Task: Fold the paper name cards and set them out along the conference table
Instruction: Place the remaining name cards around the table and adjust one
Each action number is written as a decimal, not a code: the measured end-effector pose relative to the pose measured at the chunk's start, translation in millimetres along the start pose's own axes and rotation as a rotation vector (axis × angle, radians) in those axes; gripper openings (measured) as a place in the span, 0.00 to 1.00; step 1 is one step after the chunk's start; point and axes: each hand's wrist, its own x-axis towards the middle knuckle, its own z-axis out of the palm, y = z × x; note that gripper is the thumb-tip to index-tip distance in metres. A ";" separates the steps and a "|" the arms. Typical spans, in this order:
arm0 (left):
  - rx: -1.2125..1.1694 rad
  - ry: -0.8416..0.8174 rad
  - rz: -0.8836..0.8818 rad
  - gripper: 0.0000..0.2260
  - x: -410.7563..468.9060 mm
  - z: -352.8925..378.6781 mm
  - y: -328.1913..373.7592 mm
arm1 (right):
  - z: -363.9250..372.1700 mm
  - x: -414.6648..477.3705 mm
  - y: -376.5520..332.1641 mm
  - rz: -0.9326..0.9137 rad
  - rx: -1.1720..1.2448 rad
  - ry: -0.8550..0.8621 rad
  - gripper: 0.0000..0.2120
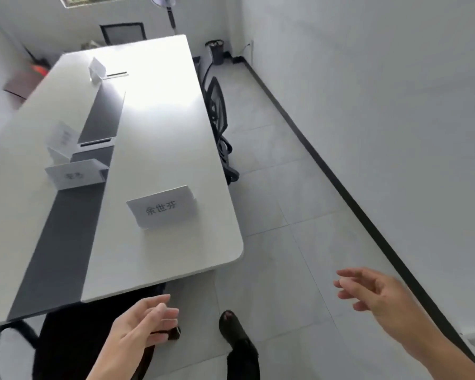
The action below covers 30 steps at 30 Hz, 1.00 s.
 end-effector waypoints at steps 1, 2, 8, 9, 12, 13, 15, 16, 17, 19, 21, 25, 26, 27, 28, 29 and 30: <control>-0.025 0.026 -0.003 0.09 13.9 -5.9 3.1 | 10.6 15.6 -8.3 -0.005 -0.006 -0.022 0.07; -0.049 0.053 -0.002 0.09 29.7 -12.4 6.7 | 21.0 30.8 -16.5 -0.010 -0.016 -0.039 0.07; -0.110 0.091 0.042 0.09 118.5 -56.5 51.6 | 79.8 99.5 -85.7 -0.033 -0.058 -0.112 0.28; -0.105 0.087 0.060 0.09 132.1 -64.8 59.9 | 88.8 111.1 -95.6 -0.041 -0.073 -0.116 0.30; -0.101 0.090 0.084 0.09 166.9 -86.8 76.3 | 113.5 142.3 -120.9 -0.054 -0.096 -0.135 0.12; -0.108 0.088 0.088 0.09 175.5 -92.3 79.8 | 121.4 150.4 -127.8 -0.060 -0.109 -0.139 0.10; -0.137 0.083 0.089 0.09 190.3 -101.5 82.1 | 138.3 165.1 -142.3 -0.070 -0.158 -0.167 0.08; -0.148 0.088 0.083 0.09 196.3 -105.7 79.9 | 146.9 172.6 -148.1 -0.074 -0.182 -0.186 0.08; -0.154 0.097 0.071 0.09 201.1 -109.3 76.3 | 155.2 181.3 -152.9 -0.077 -0.208 -0.203 0.08; -0.182 0.125 0.040 0.09 204.7 -114.9 66.0 | 171.7 200.1 -161.3 -0.092 -0.275 -0.241 0.08; -0.229 0.166 0.005 0.08 202.7 -118.8 53.9 | 191.3 220.3 -169.3 -0.126 -0.364 -0.296 0.08; -0.306 0.257 -0.066 0.08 193.0 -126.6 27.4 | 240.9 271.6 -174.3 -0.216 -0.574 -0.363 0.14; -0.322 0.281 -0.089 0.08 190.4 -129.1 21.2 | 255.3 284.7 -174.4 -0.240 -0.623 -0.366 0.17; -0.336 0.304 -0.112 0.08 187.4 -131.1 15.0 | 269.6 297.3 -173.3 -0.269 -0.674 -0.366 0.20; -0.344 0.322 -0.134 0.08 183.7 -132.6 9.4 | 283.3 308.8 -171.7 -0.300 -0.727 -0.365 0.24; -0.351 0.337 -0.150 0.08 179.5 -133.7 4.6 | 296.5 319.0 -169.7 -0.330 -0.772 -0.365 0.28; -0.359 0.353 -0.164 0.08 175.6 -134.8 0.2 | 308.6 327.7 -168.0 -0.353 -0.811 -0.374 0.31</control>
